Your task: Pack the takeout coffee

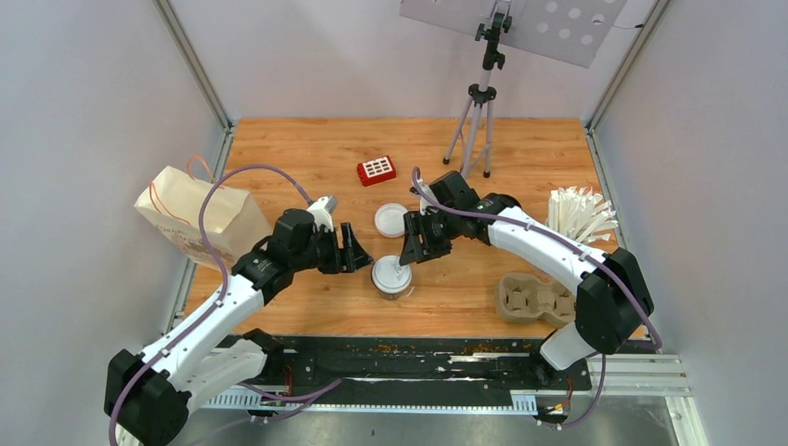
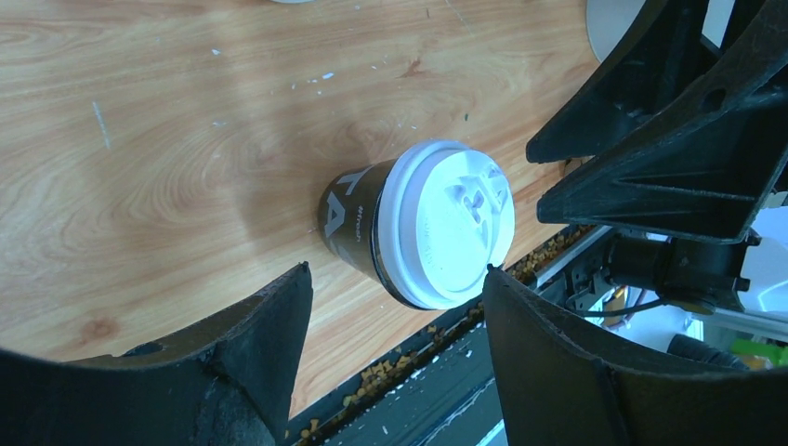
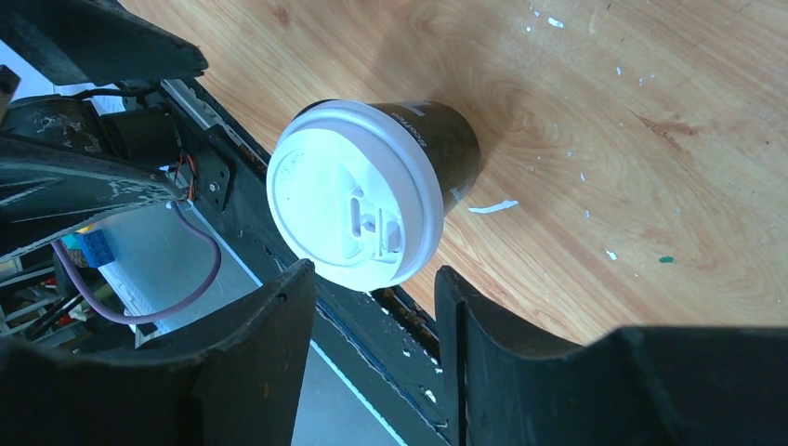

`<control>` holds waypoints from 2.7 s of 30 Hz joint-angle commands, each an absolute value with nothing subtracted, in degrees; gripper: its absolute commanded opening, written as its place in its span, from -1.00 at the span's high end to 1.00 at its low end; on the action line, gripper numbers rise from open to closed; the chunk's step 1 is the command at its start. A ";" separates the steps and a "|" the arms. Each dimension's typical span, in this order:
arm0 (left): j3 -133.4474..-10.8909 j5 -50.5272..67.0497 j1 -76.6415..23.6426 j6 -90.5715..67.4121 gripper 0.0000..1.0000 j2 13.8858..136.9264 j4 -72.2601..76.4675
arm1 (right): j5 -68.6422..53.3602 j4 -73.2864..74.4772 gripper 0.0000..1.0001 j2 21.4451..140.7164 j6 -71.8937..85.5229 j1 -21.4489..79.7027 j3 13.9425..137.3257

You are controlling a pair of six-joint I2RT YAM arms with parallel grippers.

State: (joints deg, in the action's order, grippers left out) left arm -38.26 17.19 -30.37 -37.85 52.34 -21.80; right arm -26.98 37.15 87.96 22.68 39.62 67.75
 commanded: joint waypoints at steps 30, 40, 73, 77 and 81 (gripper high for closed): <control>-34.71 26.01 -30.58 -32.56 -0.52 62.68 -6.52 | -29.02 32.05 0.24 88.04 30.02 42.03 63.98; -33.85 27.54 -30.56 -33.68 -0.39 63.39 -4.74 | -29.84 30.85 0.33 88.67 29.68 42.36 64.17; -33.79 24.09 -30.59 -33.07 -0.33 59.93 -11.73 | -26.61 40.00 -0.20 91.74 18.74 41.69 74.45; -32.78 25.34 -30.58 -34.65 -0.33 59.62 -9.10 | -27.66 40.34 -0.20 93.78 17.67 41.66 75.66; -32.17 25.46 -30.58 -35.01 -0.31 59.81 -8.07 | -27.98 40.83 -0.10 95.60 16.74 41.66 76.70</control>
State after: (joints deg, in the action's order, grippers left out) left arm -32.93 24.62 -30.37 -34.46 61.04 -11.09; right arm -27.00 40.34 94.04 18.90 41.91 73.78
